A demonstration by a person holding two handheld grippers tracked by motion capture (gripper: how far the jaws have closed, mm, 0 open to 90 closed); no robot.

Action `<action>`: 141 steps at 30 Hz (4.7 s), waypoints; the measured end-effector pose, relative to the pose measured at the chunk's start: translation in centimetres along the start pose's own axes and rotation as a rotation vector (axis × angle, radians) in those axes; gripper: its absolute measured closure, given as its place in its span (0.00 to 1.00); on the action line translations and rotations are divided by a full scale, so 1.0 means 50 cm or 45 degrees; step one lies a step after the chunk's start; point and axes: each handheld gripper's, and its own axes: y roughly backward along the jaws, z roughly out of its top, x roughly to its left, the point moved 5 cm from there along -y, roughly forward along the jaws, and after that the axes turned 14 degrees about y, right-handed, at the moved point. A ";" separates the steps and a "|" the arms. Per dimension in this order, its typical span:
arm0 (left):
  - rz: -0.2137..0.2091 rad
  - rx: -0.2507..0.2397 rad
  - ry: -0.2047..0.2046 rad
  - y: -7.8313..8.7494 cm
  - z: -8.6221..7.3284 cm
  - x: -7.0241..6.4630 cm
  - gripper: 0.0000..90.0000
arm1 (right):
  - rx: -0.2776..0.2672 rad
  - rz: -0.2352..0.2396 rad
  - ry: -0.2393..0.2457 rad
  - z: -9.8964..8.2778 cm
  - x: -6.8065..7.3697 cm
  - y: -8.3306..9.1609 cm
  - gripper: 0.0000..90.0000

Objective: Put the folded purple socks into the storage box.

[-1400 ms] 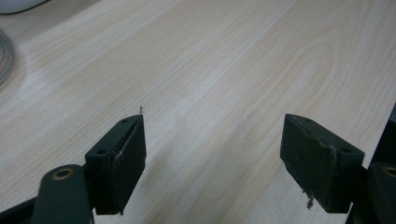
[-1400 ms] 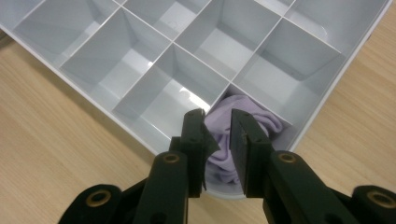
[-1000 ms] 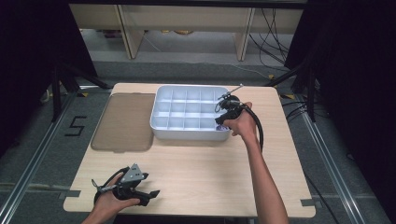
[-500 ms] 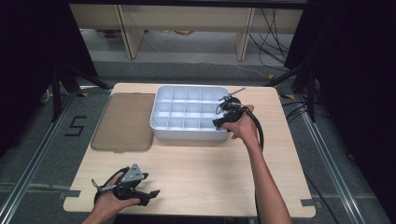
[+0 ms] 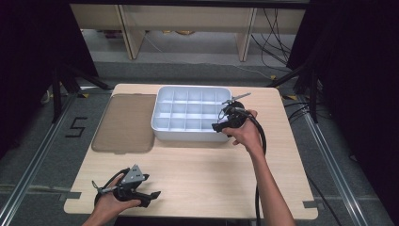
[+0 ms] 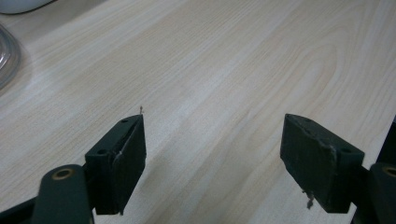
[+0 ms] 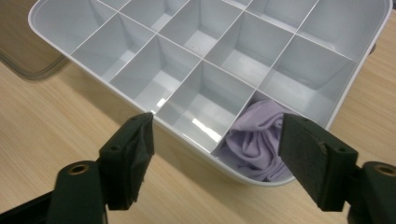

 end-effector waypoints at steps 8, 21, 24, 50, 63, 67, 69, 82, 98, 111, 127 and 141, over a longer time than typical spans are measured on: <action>-0.004 -0.004 0.034 -0.001 -0.001 -0.002 0.25 | -0.040 0.019 -0.026 -0.015 0.023 0.010 0.20; 0.009 -0.006 0.029 0.000 -0.001 -0.001 0.25 | -0.117 0.043 -0.023 -0.044 0.054 0.028 0.20; 0.007 -0.007 0.030 -0.001 -0.001 -0.001 0.25 | -0.135 0.031 0.031 -0.050 0.050 0.027 0.20; 0.010 -0.001 0.030 0.000 -0.002 -0.001 0.25 | -0.169 0.070 0.055 -0.086 0.103 0.039 0.22; -0.005 0.000 -0.004 0.001 -0.001 -0.001 0.25 | -0.184 0.077 0.055 -0.102 0.127 0.040 0.22; -0.003 0.001 -0.008 0.001 -0.001 -0.001 0.25 | -0.192 0.084 0.084 -0.110 0.131 0.036 0.21; -0.007 0.000 -0.003 0.001 -0.001 -0.001 0.25 | -0.182 0.089 0.060 -0.114 0.138 0.038 0.21; -0.011 -0.001 0.004 0.001 -0.001 -0.003 0.25 | -0.185 0.103 0.082 -0.137 0.164 0.023 0.20; -0.014 -0.014 0.028 0.000 -0.003 -0.009 0.25 | -0.210 0.111 0.113 -0.186 0.203 0.019 0.20; -0.010 0.003 0.013 -0.002 -0.005 -0.012 0.25 | -0.189 0.151 0.123 -0.236 0.246 0.006 0.19; 0.000 0.001 -0.004 -0.004 -0.006 -0.015 0.23 | -0.185 0.175 0.153 -0.278 0.281 0.004 0.18; -0.006 0.003 -0.007 -0.005 -0.007 -0.016 0.23 | -0.197 0.189 0.192 -0.284 0.279 -0.003 0.18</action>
